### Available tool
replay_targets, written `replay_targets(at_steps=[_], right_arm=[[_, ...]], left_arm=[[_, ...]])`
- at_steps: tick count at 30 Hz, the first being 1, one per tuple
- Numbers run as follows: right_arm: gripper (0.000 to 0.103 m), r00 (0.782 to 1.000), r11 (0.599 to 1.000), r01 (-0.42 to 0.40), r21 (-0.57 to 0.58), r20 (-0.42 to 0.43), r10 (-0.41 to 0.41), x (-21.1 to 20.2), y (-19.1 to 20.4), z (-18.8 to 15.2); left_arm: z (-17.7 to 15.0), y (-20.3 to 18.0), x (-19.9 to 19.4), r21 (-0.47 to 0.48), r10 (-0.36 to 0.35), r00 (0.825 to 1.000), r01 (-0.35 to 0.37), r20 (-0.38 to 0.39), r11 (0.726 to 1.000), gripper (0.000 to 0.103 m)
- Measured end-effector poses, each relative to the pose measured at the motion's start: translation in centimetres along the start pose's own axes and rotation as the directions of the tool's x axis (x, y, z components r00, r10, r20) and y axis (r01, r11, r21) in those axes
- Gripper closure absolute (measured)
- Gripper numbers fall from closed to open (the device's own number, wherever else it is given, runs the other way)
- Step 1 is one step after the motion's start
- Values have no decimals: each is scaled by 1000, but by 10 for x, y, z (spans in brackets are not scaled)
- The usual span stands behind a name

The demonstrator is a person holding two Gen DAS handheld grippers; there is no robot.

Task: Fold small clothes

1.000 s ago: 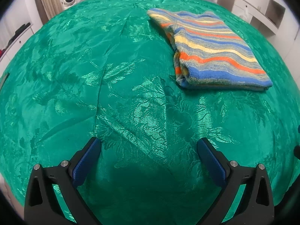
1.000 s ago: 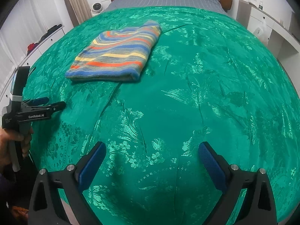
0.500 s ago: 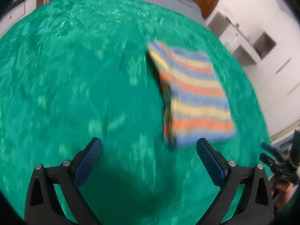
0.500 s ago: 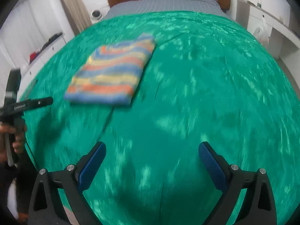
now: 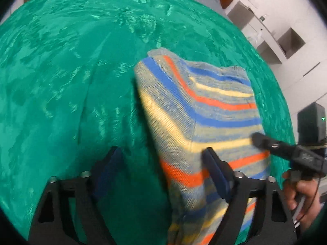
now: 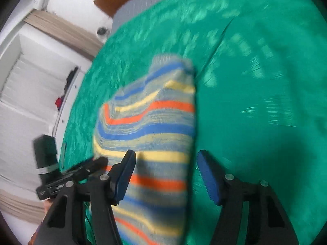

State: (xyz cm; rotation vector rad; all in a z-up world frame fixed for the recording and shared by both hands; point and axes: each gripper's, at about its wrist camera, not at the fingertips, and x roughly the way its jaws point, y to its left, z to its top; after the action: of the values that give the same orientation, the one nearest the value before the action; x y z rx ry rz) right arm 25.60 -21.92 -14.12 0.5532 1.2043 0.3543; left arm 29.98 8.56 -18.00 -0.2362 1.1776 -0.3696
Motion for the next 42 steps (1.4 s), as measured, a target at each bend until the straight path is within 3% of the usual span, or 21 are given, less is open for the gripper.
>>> replay_targets(at_steps=[1,2,4,7,9,11,14,16,17,18,19,20,21,25,29,32,36,37,40,42], right_arm=[[53,1000,999,27,-22,5,-26,7,6,0],[64,998,996,70,-54,8,-70,10,12,0],[69,976,958,218,-184,37,-215,15,40,-5],[77,917,828,399,-395,151,-370,11,90,-23],[79,909,791,418,-447,217,-357,0,112,-32],[79,911,786,410,-462,257,-323,-15,124,-34],[80,911,799,391,-458,314,-266,-35,139,-30],[79,904,814,389,-432,350,-246,-44,142,-21],[74,900,825,390,-409,357,-249,-47,140,-16],[51,888,829,416,-373,364,-282,-49,134,-11],[30,863,815,468,-341,376,-338,-52,127,-10],[1,826,791,529,-308,399,-398,-53,124,-9],[0,812,781,546,-302,419,-406,-58,119,-12],[0,800,755,570,-324,427,-421,-78,108,-35],[0,775,731,600,-325,462,-431,-98,100,-58],[0,762,727,609,-316,487,-427,-114,103,-77],[0,748,725,617,-305,514,-420,-143,109,-101],[0,744,724,620,-302,520,-419,-150,112,-107],[0,736,729,619,-291,538,-411,-168,120,-124],[0,735,734,615,-288,546,-401,-180,126,-136]], left_arm=[[2,-2,2,9,3,1000,-3,-1,1000,45],[4,-4,6,28,-8,1000,8,-3,1000,79],[2,-14,6,51,17,1000,-17,10,999,85],[-3,-29,-7,107,49,997,-56,67,993,89],[-2,-35,-26,126,27,993,-41,114,991,90],[3,-43,-48,142,3,988,-25,156,990,90],[9,-56,-73,195,19,974,-65,227,979,90],[16,-61,-78,215,45,968,-101,249,971,86],[20,-63,-73,214,75,967,-128,242,968,76],[21,-63,-69,211,106,966,-157,234,965,56],[20,-62,-62,209,165,960,-213,227,954,40],[15,-61,-60,205,199,952,-248,234,947,14],[5,-59,-63,201,231,938,-287,260,937,7],[-31,-63,-69,249,285,902,-371,323,894,7],[-57,-76,-87,256,320,861,-438,396,862,5],[-74,-86,-111,220,356,812,-494,463,841,3],[-86,-96,-139,120,400,749,-532,529,838,0],[-91,-99,-147,105,398,743,-527,538,843,0],[-101,-107,-161,106,370,769,-489,521,866,0],[-107,-113,-167,105,369,775,-483,513,869,0]])
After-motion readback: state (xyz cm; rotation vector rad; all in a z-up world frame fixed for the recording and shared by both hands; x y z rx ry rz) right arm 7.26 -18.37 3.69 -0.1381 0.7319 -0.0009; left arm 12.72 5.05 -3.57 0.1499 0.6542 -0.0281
